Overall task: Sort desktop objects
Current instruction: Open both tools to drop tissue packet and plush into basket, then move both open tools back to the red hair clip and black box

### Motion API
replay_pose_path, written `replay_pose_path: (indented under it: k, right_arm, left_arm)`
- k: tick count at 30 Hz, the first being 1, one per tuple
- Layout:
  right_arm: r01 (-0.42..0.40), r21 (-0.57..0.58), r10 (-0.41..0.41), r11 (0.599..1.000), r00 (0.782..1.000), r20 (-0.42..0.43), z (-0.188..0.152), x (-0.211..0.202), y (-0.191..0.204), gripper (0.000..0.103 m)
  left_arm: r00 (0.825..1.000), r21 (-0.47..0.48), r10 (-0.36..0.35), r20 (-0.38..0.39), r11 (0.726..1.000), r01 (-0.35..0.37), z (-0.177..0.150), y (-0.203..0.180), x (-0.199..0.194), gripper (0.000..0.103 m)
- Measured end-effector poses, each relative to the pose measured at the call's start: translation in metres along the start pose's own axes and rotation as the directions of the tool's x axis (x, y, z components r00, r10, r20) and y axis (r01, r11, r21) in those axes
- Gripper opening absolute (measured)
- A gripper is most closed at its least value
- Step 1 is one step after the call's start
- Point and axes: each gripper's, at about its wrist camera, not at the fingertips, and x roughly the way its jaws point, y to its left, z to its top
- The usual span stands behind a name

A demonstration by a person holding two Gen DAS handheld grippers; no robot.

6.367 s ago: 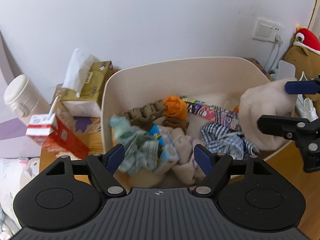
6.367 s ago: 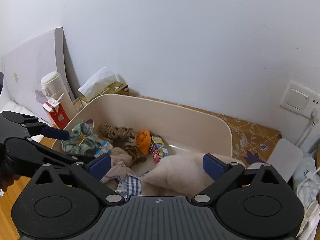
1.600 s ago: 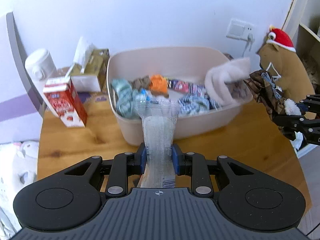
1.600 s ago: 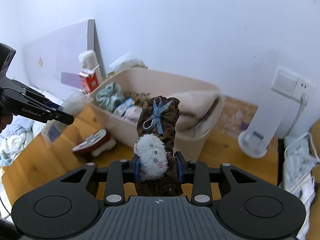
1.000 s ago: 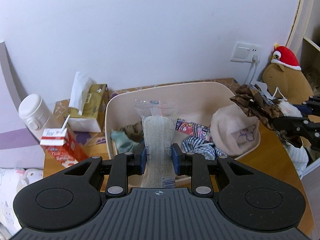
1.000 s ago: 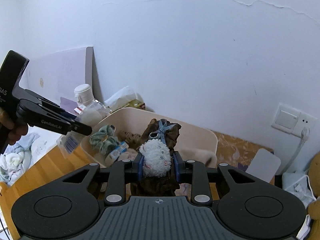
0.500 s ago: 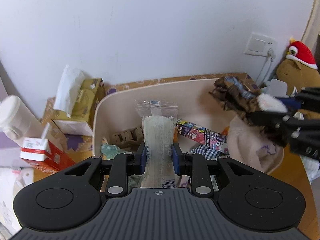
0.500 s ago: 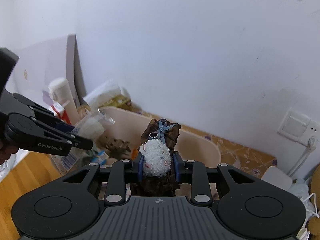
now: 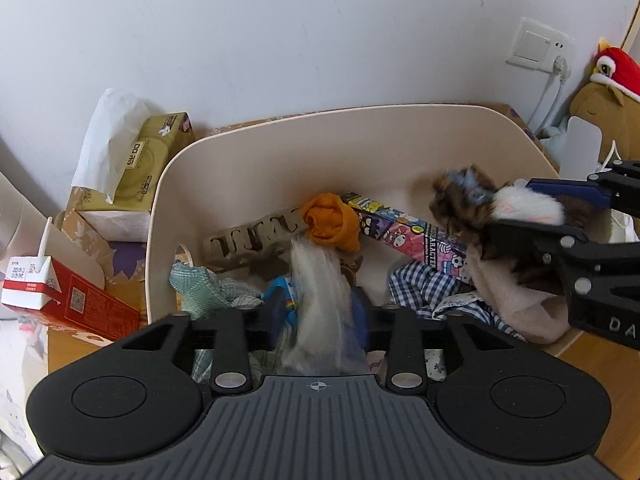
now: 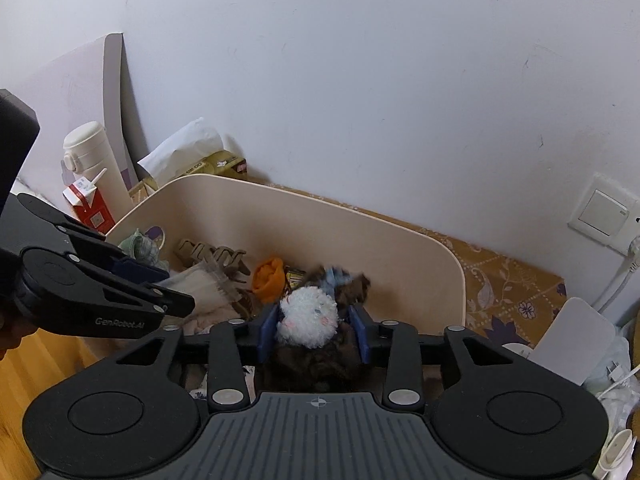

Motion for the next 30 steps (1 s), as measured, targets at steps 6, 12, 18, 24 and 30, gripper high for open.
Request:
replay_pose_path:
  k: [6, 12, 18, 24, 30]
  right_arm:
    - [0.003, 0.019, -0.003, 1.0, 1.0, 0.017, -0.003, -0.011, 0.002, 0.076]
    - [0.0, 0.062, -0.002, 0.998, 0.999, 0.035, -0.011, -0.027, 0.007, 0.099]
    - [-0.001, 0.077, -0.001, 0.997, 1.0, 0.029, -0.019, -0.042, 0.016, 0.103]
    - [-0.017, 0.088, 0.013, 0.996, 0.999, 0.037, -0.03, -0.056, 0.036, 0.103]
    - [-0.074, 0.121, 0.077, 0.99, 0.997, -0.021, -0.04, -0.051, 0.067, 0.103]
  left_arm:
    - [0.999, 0.031, 0.013, 0.034, 0.999, -0.014, -0.003, 0.0, -0.014, 0.071]
    - [0.998, 0.044, -0.009, 0.057, 0.999, 0.007, -0.017, 0.007, -0.036, 0.071]
    - [0.996, 0.036, -0.009, 0.083, 0.999, 0.005, -0.035, 0.02, -0.062, 0.072]
    - [0.995, 0.007, 0.007, 0.099, 1.0, -0.008, -0.054, 0.041, -0.082, 0.075]
    - [0.998, -0.037, 0.037, 0.057, 0.999, -0.035, -0.082, 0.064, -0.081, 0.077]
